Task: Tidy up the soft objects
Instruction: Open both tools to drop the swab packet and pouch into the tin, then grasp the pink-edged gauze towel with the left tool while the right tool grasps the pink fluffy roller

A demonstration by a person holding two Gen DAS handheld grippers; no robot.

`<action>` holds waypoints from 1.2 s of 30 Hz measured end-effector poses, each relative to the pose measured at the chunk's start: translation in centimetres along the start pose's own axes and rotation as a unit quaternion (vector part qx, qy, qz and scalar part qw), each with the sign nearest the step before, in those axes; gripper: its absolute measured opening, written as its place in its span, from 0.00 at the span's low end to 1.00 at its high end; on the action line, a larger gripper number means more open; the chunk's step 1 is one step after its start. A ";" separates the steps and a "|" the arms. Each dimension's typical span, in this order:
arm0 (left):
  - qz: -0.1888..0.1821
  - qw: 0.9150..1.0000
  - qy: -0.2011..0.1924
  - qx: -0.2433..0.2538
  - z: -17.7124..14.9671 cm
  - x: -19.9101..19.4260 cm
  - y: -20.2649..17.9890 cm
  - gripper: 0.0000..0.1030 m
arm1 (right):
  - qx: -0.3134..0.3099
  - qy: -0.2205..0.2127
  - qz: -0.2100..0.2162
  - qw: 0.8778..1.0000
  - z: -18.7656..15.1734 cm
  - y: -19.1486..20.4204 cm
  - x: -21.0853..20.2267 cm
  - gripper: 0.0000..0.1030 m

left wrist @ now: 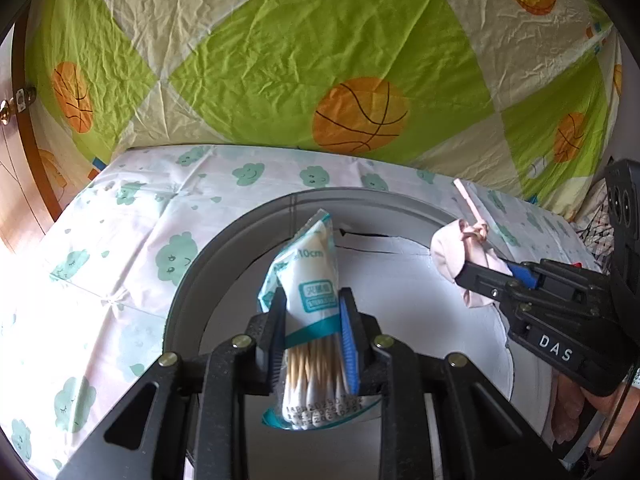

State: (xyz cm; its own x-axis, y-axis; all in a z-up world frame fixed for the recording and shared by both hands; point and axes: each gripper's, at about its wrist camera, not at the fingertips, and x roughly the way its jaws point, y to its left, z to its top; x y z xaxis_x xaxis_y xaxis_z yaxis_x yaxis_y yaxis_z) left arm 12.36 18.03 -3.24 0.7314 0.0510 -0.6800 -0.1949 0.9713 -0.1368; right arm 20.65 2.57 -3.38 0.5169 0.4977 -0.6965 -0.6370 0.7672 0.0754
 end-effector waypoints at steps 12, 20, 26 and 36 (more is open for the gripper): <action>0.047 0.995 -0.084 0.025 -0.8 -3.9 -1.3 0.92 | 0.009 -0.038 -0.011 0.999 -0.3 -0.2 -2.2 0.77; 0.015 0.992 -0.122 0.037 -3.7 -5.8 -5.5 0.92 | 0.005 -0.088 -0.036 0.995 -4.5 -3.1 -8.9 0.77; -0.016 0.989 -0.128 0.076 -5.3 -6.1 -11.1 0.92 | 0.042 -0.123 -0.073 0.989 -8.2 -7.9 -13.9 0.78; -0.060 0.982 -0.103 0.143 -7.2 -4.8 -20.0 0.93 | 0.091 -0.149 -0.162 0.971 -13.2 -15.0 -18.9 0.78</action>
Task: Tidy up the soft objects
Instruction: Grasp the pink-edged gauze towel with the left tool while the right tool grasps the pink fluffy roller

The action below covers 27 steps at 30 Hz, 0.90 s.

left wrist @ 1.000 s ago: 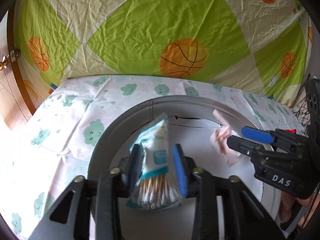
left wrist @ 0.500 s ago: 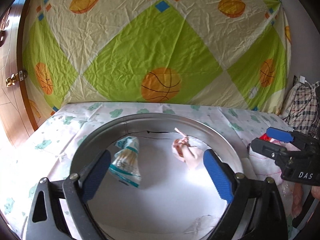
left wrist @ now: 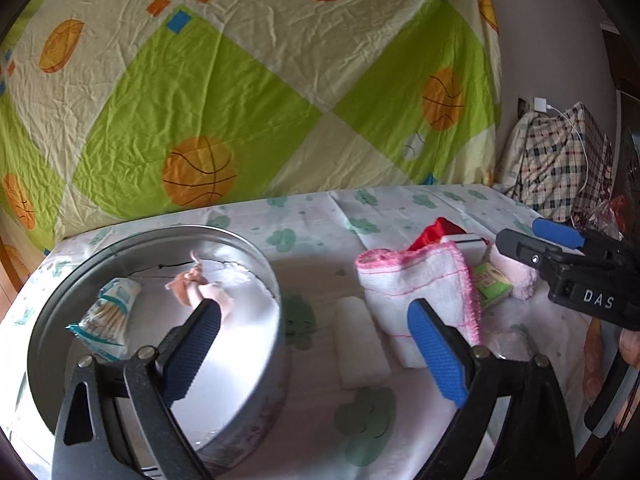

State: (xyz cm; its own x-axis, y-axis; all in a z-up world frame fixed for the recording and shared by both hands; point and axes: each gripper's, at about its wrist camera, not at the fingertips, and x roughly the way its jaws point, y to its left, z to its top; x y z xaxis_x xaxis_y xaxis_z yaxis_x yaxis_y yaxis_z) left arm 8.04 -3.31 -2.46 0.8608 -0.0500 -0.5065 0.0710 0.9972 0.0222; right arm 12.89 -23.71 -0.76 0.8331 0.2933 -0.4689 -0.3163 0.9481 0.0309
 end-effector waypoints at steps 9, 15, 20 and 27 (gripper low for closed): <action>-0.022 0.998 0.035 0.040 0.6 4.3 -5.7 0.93 | 0.030 0.005 -0.057 0.998 -1.4 -4.5 0.3 0.78; -0.037 0.997 0.061 0.042 1.0 6.6 -7.1 0.93 | 0.052 0.019 -0.071 0.996 -2.0 -7.0 1.1 0.78; -0.047 0.994 0.082 0.047 0.9 7.9 -8.0 0.93 | 0.058 0.029 -0.067 0.996 -2.0 -7.3 1.8 0.78; -0.072 0.990 0.107 0.058 0.9 9.0 -8.8 0.60 | 0.069 0.076 -0.065 0.993 -2.1 -7.9 3.9 0.78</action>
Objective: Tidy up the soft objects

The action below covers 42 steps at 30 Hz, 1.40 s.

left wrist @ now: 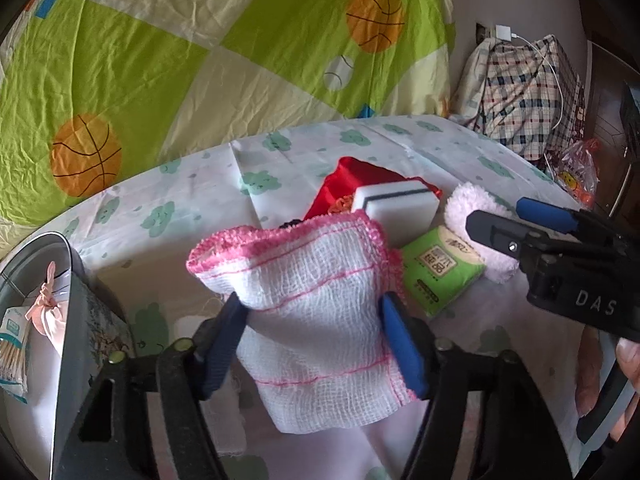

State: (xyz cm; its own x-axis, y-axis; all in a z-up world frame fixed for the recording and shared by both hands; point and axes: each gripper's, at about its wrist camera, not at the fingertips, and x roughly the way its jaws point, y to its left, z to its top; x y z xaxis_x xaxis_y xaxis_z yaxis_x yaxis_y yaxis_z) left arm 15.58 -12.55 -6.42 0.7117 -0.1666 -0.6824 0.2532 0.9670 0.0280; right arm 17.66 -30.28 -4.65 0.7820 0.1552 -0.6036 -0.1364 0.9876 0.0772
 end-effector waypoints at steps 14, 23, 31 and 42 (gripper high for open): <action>-0.006 0.997 -0.081 -0.017 -0.3 -3.0 0.8 0.27 | 0.001 -0.021 0.028 0.999 -0.3 -0.1 -0.8 0.17; 0.010 0.989 -0.145 -0.033 -0.8 -5.2 1.6 0.27 | 0.001 -0.084 0.027 0.996 -0.4 -0.1 -3.1 0.17; 0.027 0.982 -0.180 -0.051 -1.7 -6.8 2.4 0.27 | 0.013 -0.111 0.024 0.993 -0.5 -0.4 -4.0 0.17; 0.040 0.976 -0.203 -0.072 -2.9 -8.4 3.4 0.27 | 0.012 -0.145 0.006 0.989 -0.8 0.0 -5.1 0.18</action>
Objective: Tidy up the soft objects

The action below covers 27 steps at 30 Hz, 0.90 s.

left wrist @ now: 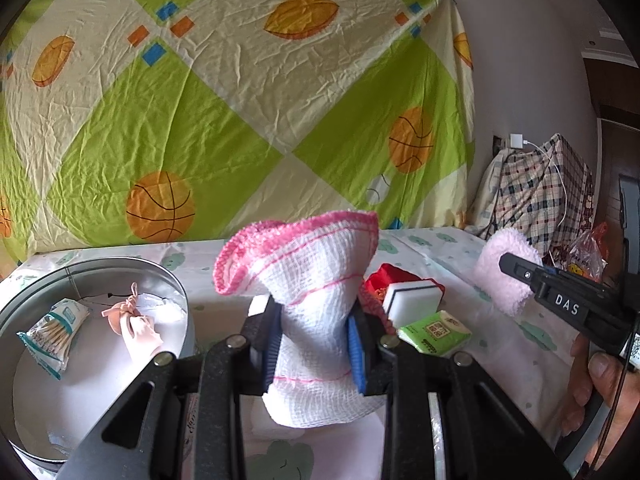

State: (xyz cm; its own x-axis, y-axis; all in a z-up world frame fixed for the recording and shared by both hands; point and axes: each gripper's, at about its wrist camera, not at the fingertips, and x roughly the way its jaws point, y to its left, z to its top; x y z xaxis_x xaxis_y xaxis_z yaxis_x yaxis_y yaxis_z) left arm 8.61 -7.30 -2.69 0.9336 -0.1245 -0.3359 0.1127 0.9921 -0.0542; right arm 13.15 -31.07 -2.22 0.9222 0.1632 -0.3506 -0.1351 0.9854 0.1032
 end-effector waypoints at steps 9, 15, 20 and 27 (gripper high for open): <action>0.002 1.000 -0.004 -0.020 -0.2 -0.5 1.0 0.27 | -0.010 -0.012 0.006 1.000 -0.2 0.9 -0.5 0.18; 0.006 1.000 -0.008 -0.023 -0.3 -1.0 1.3 0.27 | -0.022 -0.021 0.014 0.999 -0.4 2.3 -1.0 0.18; 0.013 0.999 -0.016 -0.027 -0.4 -1.7 1.8 0.27 | -0.026 -0.022 0.024 0.999 -0.7 3.3 -1.2 0.18; 0.020 0.999 -0.021 -0.026 -0.7 -2.5 2.3 0.27 | -0.034 -0.025 0.039 0.998 -1.0 5.1 -1.4 0.18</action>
State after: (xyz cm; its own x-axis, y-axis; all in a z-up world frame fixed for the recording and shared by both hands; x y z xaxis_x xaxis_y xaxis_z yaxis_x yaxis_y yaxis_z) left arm 6.30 -4.70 -2.60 0.9504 -0.0840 -0.2995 0.0593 0.9941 -0.0905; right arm 10.78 -26.26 -2.15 0.9245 0.2391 -0.2968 -0.2301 0.9710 0.0653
